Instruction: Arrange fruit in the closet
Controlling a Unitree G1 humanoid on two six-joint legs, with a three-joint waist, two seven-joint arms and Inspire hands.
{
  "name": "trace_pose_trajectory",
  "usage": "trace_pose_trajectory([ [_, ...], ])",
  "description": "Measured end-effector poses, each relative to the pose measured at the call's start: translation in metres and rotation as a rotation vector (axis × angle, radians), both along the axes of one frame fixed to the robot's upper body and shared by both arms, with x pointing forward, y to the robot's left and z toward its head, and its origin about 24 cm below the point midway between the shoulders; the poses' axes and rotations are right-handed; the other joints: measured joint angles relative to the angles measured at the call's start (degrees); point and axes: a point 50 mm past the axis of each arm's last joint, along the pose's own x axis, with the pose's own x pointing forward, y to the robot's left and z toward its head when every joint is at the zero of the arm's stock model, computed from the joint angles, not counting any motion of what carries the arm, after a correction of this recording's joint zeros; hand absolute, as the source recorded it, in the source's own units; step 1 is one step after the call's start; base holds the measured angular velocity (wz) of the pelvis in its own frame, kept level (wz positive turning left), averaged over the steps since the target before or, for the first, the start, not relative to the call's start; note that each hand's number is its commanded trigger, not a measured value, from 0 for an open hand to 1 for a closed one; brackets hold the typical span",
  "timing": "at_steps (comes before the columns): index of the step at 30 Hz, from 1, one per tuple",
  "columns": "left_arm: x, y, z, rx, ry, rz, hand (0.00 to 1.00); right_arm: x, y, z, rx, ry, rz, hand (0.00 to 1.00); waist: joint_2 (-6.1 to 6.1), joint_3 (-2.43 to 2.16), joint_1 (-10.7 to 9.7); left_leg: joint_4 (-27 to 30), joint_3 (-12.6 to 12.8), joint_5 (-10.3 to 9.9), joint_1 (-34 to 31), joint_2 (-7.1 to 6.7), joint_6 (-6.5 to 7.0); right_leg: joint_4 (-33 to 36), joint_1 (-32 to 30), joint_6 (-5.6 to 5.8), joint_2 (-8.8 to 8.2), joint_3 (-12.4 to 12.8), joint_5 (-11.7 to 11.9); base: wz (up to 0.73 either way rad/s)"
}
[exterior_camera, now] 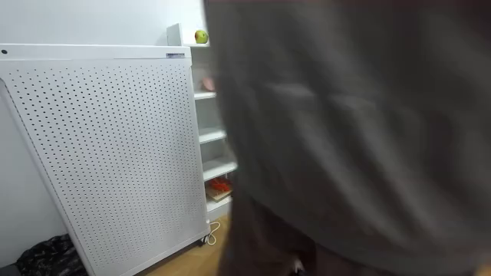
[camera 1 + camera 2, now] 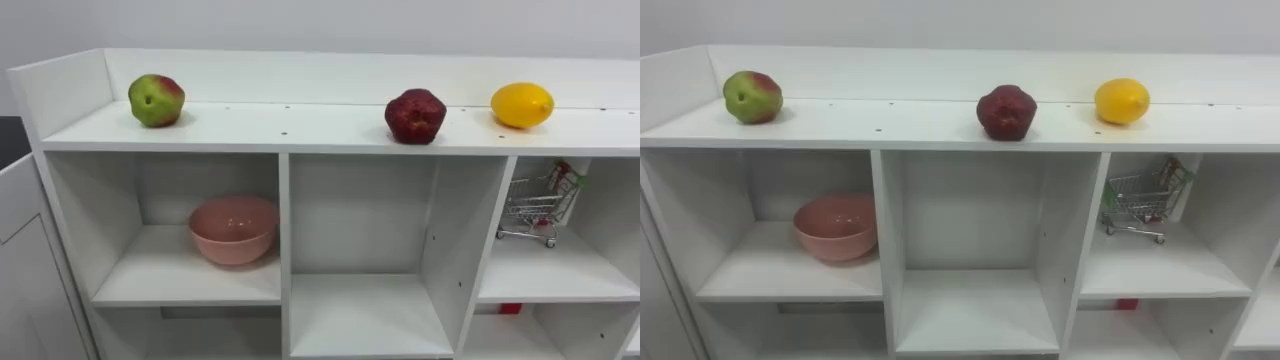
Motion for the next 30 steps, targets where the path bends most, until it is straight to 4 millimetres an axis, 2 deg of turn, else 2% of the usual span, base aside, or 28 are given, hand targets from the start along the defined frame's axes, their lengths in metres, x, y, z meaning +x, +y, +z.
trace_pose_trajectory([
  [7,-0.001,0.0,0.0,0.0,0.002,0.001,0.0,0.001,0.0,0.0,-0.004,-0.004,0.0,0.0,0.28,0.04,0.02,-0.02,0.12,0.0,-0.04,0.0,0.0,0.0,-0.03,0.0,0.0,-0.03,0.0,0.0],
  [15,0.0,0.0,0.0,-0.001,-0.002,-0.002,0.0,0.002,-0.002,0.001,-0.037,-0.025,-0.001,0.0,1.13,0.14,-0.04,-0.03,0.29,0.0,0.0,0.01,0.0,0.02,-0.1,0.0,0.01,0.06,0.0,0.0],
  [25,0.001,0.0,0.0,-0.001,-0.004,-0.002,0.0,0.004,-0.002,0.001,-0.042,-0.041,-0.004,0.0,1.02,0.12,-0.06,0.02,0.37,0.0,0.02,0.02,0.0,0.14,-0.14,-0.01,0.0,0.08,0.0,0.0],
  [28,0.002,-0.001,0.0,0.0,-0.011,-0.003,0.0,0.006,-0.003,0.001,-0.052,-0.064,-0.053,0.0,1.06,0.1,0.05,0.03,0.39,0.0,-0.02,0.02,0.0,0.13,-0.2,-0.01,0.0,0.11,0.0,0.0],
  [30,0.004,-0.001,0.0,0.006,-0.029,-0.005,0.0,0.018,-0.006,0.004,-0.069,-0.147,-0.142,0.0,1.2,0.13,-0.03,0.09,0.73,0.0,-0.02,0.02,0.0,0.1,-0.28,-0.02,0.02,0.33,0.01,-0.05],
])
